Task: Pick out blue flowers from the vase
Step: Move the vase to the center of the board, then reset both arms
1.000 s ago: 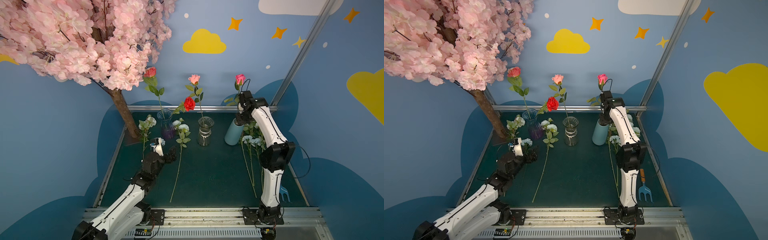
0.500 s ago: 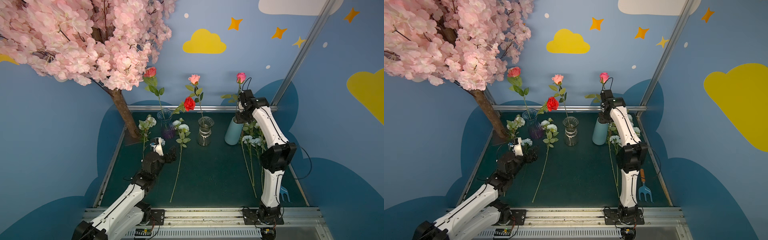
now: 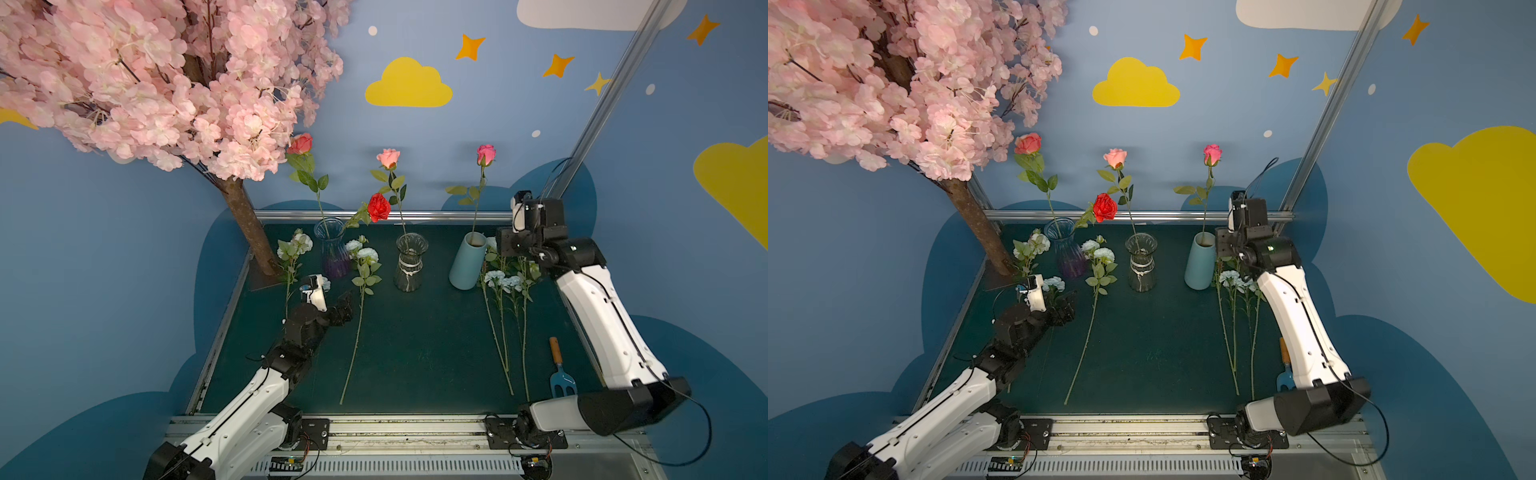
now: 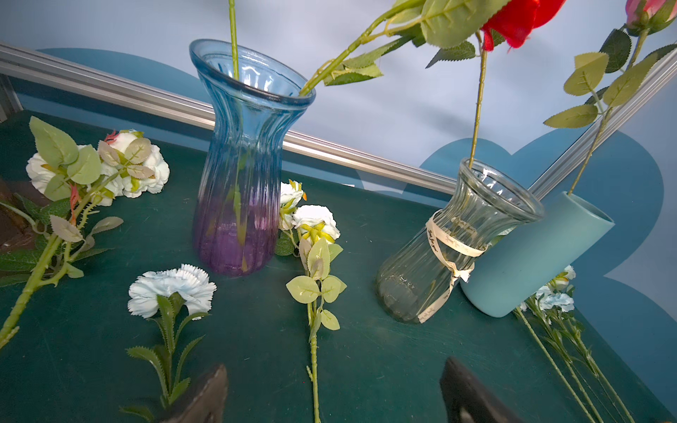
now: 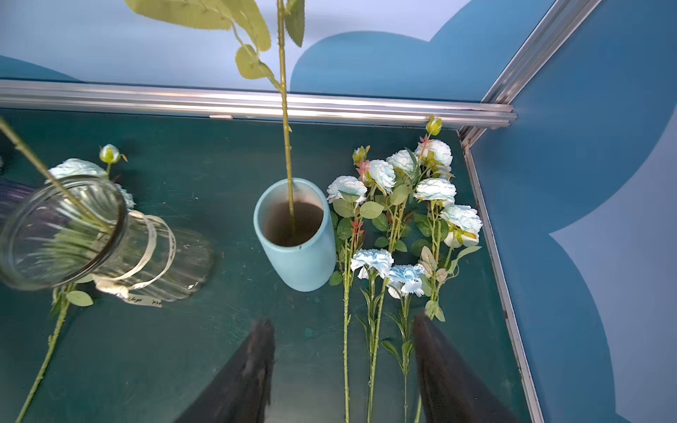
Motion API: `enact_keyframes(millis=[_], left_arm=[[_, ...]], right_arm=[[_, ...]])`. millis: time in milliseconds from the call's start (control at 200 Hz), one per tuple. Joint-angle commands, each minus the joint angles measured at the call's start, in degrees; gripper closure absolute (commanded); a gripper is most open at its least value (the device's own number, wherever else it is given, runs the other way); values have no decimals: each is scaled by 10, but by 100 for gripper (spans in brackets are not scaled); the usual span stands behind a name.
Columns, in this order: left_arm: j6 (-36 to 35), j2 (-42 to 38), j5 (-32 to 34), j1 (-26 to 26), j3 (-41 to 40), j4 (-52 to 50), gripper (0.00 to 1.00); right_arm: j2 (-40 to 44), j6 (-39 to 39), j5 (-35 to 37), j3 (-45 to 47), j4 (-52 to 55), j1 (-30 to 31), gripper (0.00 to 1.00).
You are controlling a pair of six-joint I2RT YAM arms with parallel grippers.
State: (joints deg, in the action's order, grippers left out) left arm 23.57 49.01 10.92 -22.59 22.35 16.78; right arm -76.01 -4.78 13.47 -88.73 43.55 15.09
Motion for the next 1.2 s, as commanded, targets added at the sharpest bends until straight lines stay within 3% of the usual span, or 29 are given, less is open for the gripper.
enact_keyframes(millis=[0,175,235,325,380,561,731,836,981,1196], left_arm=[[-6,-7,-4,3,7,9,9],[-16,-11,1,2,9,5,10],[-31,-20,7,2,8,-2,3],[-63,-35,30,3,9,-18,1],[-88,-40,57,2,12,-31,1],[-234,-15,146,2,9,-24,1],[-382,21,175,13,-66,134,1],[-376,37,162,49,-84,147,1],[-317,100,84,122,-105,190,1],[-302,207,44,153,-97,290,1]], right_arm=[[70,-19,-15,97,-105,-1,36],[156,-29,21,268,-204,-38,28],[171,-42,10,320,-244,-67,27],[187,-67,-14,397,-314,-114,16],[193,-78,-28,444,-360,-143,13],[195,-63,-63,552,-516,-201,13],[154,-54,-68,628,-667,-214,13],[111,-21,-81,632,-698,-217,13],[67,-18,-86,670,-783,-217,13],[56,0,-140,678,-777,-218,13]])
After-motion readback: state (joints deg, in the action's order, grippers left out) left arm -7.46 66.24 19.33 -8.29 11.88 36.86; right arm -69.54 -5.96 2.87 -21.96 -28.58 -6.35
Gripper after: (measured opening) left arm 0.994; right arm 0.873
